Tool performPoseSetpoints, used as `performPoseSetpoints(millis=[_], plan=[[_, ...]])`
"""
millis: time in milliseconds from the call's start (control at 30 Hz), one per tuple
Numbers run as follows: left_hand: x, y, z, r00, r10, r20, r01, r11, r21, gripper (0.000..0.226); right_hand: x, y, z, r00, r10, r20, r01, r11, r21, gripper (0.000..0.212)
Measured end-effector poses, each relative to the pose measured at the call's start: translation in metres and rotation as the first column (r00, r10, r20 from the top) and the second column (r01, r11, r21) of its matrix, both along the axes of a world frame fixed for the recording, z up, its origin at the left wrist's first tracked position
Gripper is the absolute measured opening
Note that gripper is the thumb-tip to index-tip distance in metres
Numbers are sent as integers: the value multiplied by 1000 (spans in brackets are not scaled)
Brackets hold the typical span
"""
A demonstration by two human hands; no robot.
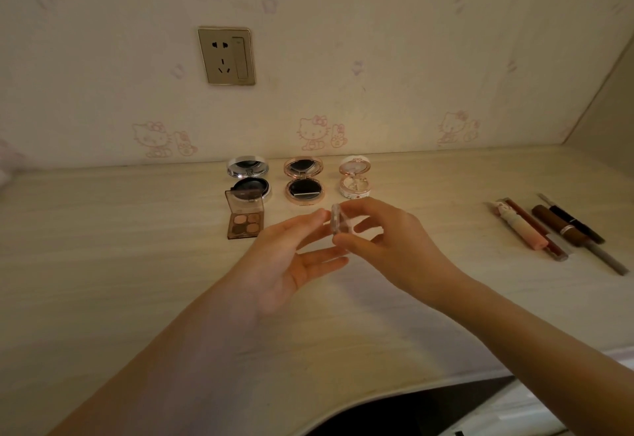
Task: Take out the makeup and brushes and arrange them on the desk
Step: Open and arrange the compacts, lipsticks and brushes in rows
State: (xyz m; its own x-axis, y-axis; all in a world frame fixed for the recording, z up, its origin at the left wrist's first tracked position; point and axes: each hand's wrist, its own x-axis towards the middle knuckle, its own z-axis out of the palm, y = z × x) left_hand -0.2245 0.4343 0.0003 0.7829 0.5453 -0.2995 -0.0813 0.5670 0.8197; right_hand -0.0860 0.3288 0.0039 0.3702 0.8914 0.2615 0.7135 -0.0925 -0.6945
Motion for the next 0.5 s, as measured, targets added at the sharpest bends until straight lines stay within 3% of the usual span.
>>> performPoseSetpoints(millis=[200,500], plan=[[1,-2,-1,999,-12,46,14,999,-35,33,1,-4,2,951,81,299,-96,995,36,45],[-1,-1,-5,995,-57,80,60,998,-29,29,10,-6,9,932,191,310,-200,980,0,43]])
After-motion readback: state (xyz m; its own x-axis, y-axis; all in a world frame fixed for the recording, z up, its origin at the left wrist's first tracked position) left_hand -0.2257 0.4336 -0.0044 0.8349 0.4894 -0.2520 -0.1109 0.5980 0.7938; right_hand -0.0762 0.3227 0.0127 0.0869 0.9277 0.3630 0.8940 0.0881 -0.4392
